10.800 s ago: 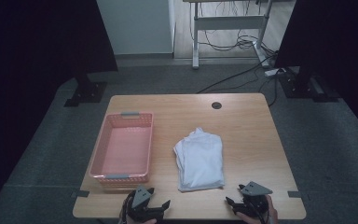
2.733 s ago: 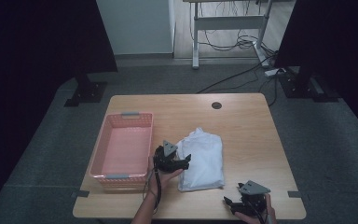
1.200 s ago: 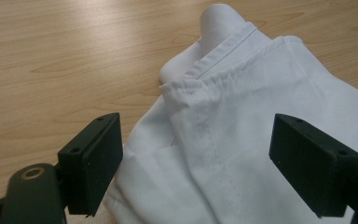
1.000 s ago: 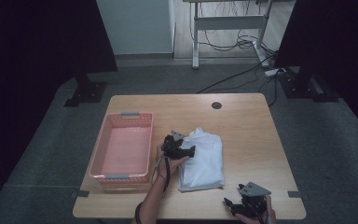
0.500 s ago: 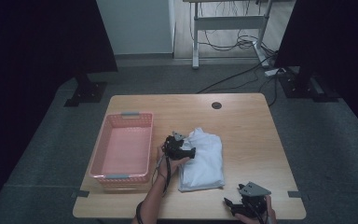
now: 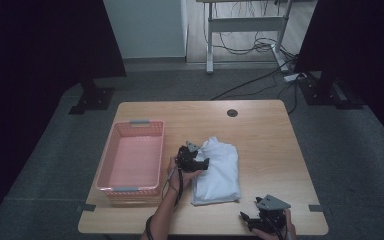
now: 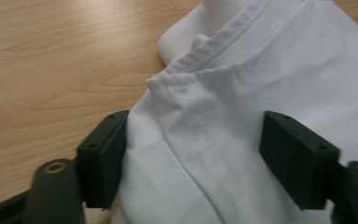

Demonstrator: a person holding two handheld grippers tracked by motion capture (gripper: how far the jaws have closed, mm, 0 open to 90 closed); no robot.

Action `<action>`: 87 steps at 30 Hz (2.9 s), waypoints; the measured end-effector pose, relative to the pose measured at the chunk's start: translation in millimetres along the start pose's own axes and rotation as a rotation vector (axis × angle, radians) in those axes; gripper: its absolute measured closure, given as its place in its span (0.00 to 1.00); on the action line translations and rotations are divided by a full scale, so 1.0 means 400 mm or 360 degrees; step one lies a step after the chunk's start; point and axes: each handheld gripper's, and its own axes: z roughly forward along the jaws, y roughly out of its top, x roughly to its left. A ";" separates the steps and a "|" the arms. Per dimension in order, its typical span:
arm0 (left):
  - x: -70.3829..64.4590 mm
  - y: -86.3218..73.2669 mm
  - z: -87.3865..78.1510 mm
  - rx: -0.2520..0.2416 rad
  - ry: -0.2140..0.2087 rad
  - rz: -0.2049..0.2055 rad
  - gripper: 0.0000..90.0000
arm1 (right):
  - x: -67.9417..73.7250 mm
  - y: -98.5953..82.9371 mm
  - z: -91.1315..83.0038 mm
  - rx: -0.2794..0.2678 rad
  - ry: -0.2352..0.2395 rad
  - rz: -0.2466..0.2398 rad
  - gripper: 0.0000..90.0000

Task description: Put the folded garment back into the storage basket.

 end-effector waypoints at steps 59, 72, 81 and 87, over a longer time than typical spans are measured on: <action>-0.045 0.019 -0.108 -0.0210 -0.0114 0.0028 0.81 | -0.012 0.010 -0.012 -0.0048 -0.0031 0.0056 0.23; -0.058 0.031 -0.112 -0.0216 -0.0116 0.0068 0.81 | -0.018 0.026 -0.014 -0.0080 -0.0025 0.0046 0.23; -0.062 0.036 -0.115 -0.0214 -0.0115 0.0091 0.81 | -0.017 0.044 -0.001 -0.0068 -0.0009 0.0007 0.23; -0.066 0.041 -0.116 -0.0213 -0.0113 0.0099 0.81 | -0.016 0.051 0.007 -0.0057 -0.0004 -0.0009 0.23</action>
